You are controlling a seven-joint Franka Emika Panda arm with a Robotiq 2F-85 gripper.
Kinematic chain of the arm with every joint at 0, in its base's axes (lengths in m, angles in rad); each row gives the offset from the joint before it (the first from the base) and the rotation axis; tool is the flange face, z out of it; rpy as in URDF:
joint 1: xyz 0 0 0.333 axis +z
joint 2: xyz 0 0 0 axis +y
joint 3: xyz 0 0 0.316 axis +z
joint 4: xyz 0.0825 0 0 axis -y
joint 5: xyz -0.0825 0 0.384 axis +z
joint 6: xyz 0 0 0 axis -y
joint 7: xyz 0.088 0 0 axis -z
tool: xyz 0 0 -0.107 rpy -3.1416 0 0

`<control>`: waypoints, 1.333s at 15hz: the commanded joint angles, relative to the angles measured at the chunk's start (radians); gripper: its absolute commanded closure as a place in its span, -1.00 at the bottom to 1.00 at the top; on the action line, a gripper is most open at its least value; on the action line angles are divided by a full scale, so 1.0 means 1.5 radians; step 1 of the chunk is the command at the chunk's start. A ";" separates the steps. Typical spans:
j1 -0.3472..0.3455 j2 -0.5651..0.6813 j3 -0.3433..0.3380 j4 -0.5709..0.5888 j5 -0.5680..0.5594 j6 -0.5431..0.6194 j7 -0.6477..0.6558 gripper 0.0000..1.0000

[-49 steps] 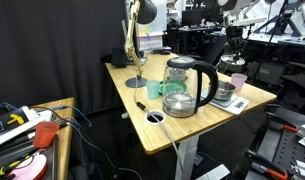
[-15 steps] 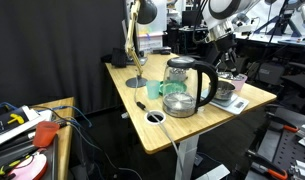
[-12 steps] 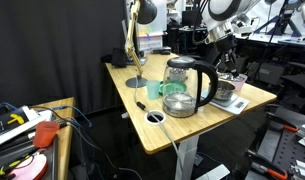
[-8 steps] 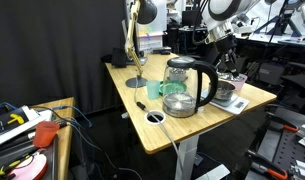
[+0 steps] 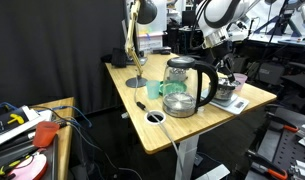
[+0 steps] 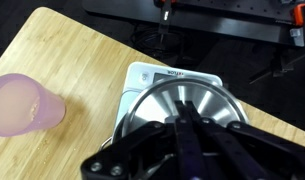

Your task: Put the silver pot on the scale and then cover it with the silver lid

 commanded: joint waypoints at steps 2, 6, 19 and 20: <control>0.006 0.025 0.000 0.025 -0.029 0.002 0.041 0.98; 0.006 0.041 0.003 0.036 -0.030 -0.001 0.042 0.98; 0.013 0.078 0.005 0.060 -0.049 -0.006 0.048 0.98; 0.012 0.078 0.004 0.060 -0.054 -0.006 0.048 0.98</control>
